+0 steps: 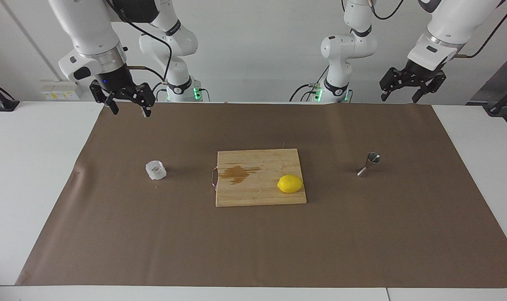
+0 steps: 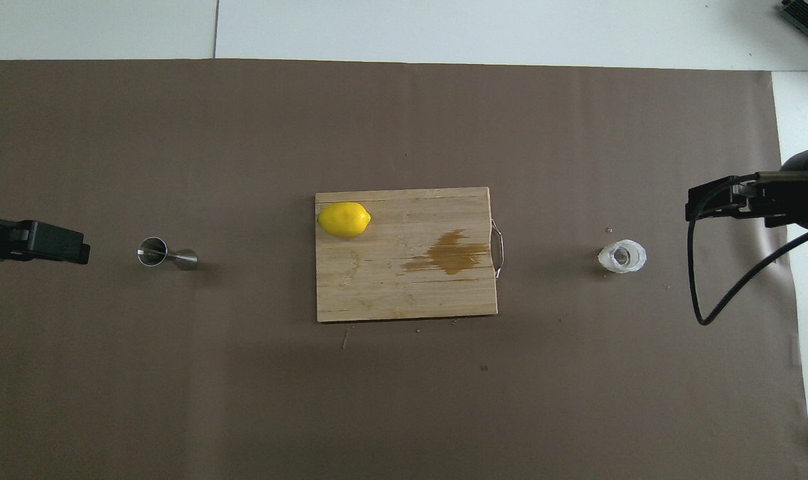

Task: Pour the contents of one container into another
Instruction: 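Move the left gripper toward the small metal cup, then open the left gripper and advance it around the metal cup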

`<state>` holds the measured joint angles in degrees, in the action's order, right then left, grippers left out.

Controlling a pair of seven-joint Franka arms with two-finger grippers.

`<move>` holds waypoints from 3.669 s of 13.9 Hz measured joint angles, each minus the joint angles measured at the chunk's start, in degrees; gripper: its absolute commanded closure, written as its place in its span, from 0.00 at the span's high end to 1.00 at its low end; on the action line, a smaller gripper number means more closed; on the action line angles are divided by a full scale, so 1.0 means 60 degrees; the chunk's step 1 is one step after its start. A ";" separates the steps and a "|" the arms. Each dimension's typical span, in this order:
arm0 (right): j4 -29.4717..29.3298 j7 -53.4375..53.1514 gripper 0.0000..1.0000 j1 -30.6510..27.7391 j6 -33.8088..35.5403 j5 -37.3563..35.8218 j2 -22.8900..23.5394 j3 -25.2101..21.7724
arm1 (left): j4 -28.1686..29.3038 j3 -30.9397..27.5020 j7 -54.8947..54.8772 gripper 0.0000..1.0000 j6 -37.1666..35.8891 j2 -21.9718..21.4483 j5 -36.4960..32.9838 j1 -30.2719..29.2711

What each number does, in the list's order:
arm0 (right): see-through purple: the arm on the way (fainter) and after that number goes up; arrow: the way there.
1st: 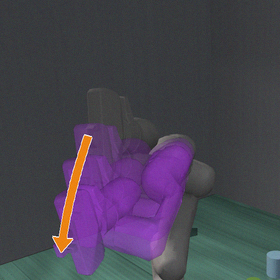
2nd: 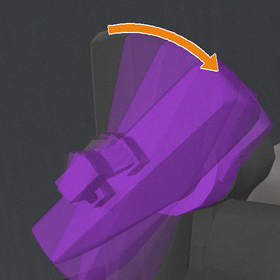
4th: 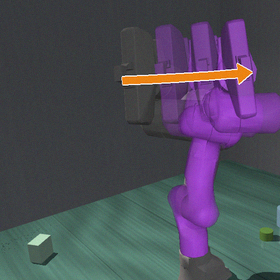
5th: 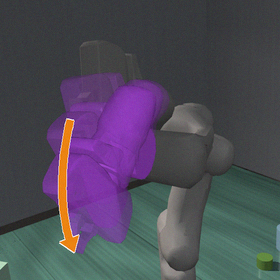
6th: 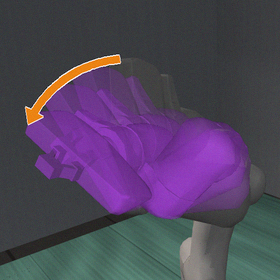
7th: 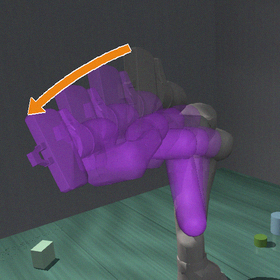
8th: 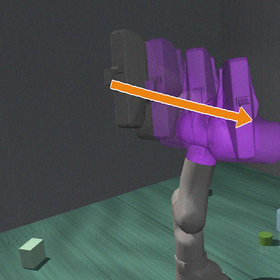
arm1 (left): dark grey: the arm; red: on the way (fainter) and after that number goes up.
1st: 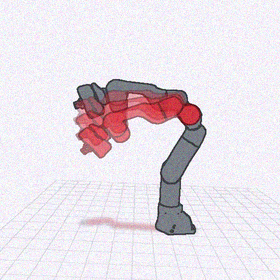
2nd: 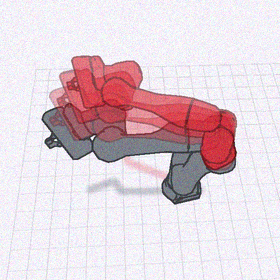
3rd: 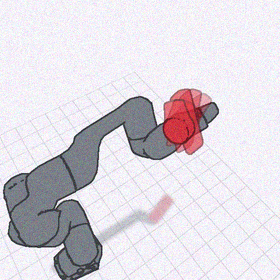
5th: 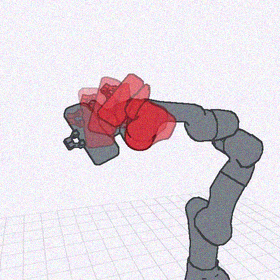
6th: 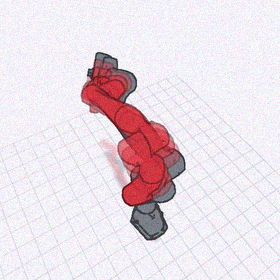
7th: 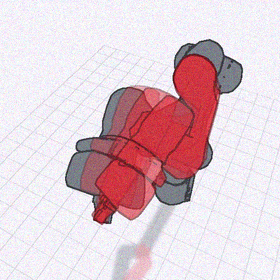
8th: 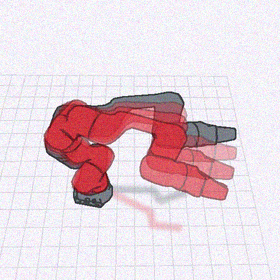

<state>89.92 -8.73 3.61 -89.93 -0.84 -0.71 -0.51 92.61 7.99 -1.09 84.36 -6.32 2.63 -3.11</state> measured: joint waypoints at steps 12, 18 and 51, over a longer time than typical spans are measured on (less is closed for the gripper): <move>0.0000 0.0000 1.00 -0.0014 0.0000 0.0000 0.0000 0.0000 | 0.0367 -0.0007 -0.0046 1.00 0.0612 -0.0141 0.0001 0.0105; 0.0000 0.0000 1.00 -0.0014 0.0000 0.0000 0.0000 0.0000 | 0.0254 -0.0139 -0.0046 1.00 0.1223 0.0580 0.0142 0.0069; 0.0000 0.0000 1.00 -0.0014 0.0000 0.0000 0.0000 0.0001 | 0.6315 -0.0228 1.1775 1.00 0.5718 0.0254 0.7604 -0.2561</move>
<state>89.92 -8.73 3.52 -89.93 -0.84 -0.71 -0.50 130.50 6.63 69.56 118.67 -4.79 48.26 -18.48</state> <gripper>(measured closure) 0.000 0.000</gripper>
